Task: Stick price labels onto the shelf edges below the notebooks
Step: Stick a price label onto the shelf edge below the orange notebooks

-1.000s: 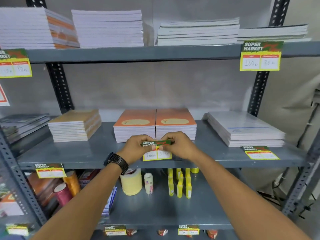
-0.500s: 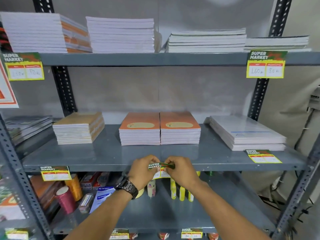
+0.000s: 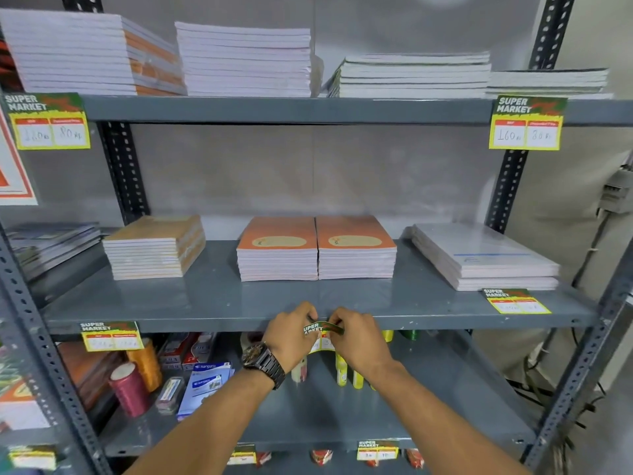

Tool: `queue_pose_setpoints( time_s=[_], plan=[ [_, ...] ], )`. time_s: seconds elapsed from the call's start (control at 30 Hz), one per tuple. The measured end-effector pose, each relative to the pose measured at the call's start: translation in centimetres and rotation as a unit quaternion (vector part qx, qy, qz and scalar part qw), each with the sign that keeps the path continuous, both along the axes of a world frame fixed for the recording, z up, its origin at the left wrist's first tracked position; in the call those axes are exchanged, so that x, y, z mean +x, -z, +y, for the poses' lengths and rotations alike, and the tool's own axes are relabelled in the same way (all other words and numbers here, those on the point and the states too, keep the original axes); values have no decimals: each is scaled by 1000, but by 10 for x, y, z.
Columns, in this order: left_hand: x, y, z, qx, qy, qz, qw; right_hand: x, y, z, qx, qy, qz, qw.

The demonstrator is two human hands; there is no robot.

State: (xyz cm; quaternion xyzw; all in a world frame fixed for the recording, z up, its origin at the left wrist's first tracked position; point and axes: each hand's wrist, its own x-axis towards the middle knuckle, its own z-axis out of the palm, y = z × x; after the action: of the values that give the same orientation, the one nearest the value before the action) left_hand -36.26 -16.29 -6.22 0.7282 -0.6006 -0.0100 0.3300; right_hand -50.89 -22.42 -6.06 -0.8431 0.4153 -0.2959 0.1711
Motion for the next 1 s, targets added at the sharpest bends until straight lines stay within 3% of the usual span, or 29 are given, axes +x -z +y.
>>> queue_pose_setpoints(
  time_s=[0.6,1.0],
  plan=[
    [1,2,-12,20,-25,-28,999,5,3,-3,-20,21,-6,1000],
    [21,-8,-16,-18,-29,-195,980,-4,0,-16,-126,41,82,988]
  ],
)
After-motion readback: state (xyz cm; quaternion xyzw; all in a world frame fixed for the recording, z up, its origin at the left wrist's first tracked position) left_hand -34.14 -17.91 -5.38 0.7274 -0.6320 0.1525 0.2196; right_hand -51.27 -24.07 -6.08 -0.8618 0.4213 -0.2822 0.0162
